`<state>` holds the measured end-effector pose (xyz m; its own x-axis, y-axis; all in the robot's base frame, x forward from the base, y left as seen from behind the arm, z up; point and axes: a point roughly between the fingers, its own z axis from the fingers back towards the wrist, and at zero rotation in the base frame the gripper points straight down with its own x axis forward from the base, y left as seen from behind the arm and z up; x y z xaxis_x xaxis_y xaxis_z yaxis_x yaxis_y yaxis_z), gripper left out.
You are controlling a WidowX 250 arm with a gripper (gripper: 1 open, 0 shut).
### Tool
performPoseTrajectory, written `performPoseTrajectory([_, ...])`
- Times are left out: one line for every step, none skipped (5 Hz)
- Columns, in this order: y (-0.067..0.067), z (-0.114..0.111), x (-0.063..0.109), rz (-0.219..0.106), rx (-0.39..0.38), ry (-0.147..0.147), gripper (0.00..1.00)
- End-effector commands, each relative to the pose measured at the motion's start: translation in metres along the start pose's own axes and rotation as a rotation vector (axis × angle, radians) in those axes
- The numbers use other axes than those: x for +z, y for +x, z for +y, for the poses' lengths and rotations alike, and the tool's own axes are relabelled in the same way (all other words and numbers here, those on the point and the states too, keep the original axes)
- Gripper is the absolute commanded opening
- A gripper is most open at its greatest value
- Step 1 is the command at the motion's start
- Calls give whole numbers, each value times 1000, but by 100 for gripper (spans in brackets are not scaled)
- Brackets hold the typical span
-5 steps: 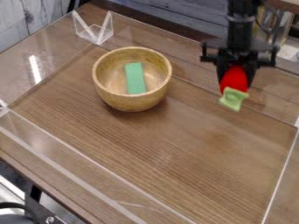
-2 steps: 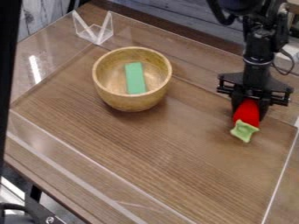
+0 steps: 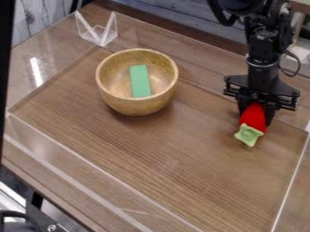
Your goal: Move the red fruit to the right
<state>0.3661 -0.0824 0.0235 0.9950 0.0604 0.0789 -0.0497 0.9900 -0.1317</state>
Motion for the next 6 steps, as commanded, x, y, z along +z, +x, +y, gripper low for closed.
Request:
performPoseTrajectory([8, 3, 19, -26, 7, -8, 100])
performPoseTrajectory([13, -1, 26, -14, 10, -16, 100])
performPoseTrajectory([9, 9, 24, -12, 0, -37, 100])
performPoseTrajectory([6, 19, 19, -7, -12, -56, 100])
performPoseTrajectory([7, 10, 14, -6, 17, -63, 100])
performPoseTrajectory([8, 1, 9, -6, 46, -69, 100])
